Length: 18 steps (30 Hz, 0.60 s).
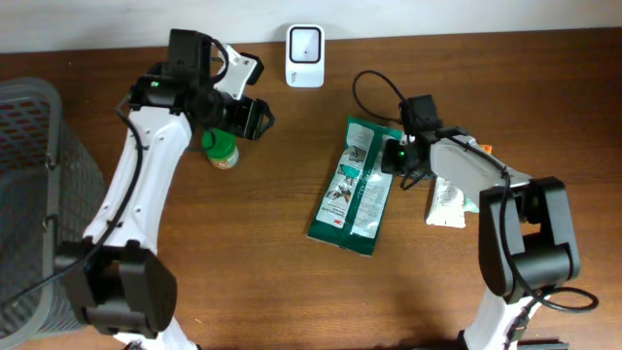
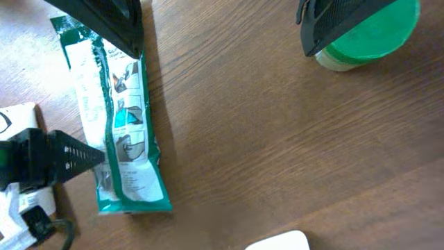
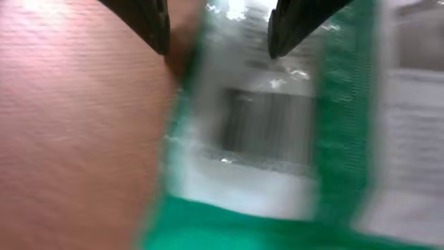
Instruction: Scan the item barcode
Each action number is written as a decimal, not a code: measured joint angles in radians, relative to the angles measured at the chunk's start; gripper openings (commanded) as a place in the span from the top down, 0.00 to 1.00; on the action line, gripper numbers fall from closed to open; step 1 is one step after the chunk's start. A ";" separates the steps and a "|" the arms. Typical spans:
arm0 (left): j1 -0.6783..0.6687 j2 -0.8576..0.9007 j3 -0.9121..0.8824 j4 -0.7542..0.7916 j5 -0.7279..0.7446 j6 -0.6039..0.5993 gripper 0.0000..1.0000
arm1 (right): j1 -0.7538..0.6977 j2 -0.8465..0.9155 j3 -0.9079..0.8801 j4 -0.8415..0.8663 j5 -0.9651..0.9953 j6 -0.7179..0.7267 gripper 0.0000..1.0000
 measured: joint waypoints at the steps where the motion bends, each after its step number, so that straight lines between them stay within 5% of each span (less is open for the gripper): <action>1: 0.000 0.010 0.000 0.000 0.000 0.000 0.30 | 0.041 0.010 0.000 0.046 -0.046 -0.063 0.56; 6: 0.000 0.011 0.000 -0.014 0.000 0.000 0.29 | 0.193 0.018 0.000 0.062 -0.123 -0.172 0.53; 8: -0.006 0.011 -0.001 -0.018 0.000 -0.020 0.36 | 0.166 0.018 0.022 0.003 -0.158 -0.166 0.52; 13: -0.080 0.016 -0.104 0.024 -0.002 -0.321 0.96 | -0.024 -0.012 0.251 -0.272 -0.203 -0.034 0.53; 15: -0.127 0.047 -0.213 0.091 0.000 -0.519 1.00 | -0.045 -0.019 0.256 -0.330 -0.224 -0.014 0.53; 18: -0.153 0.116 -0.318 0.246 0.103 -0.660 1.00 | -0.045 -0.019 0.256 -0.370 -0.237 -0.014 0.53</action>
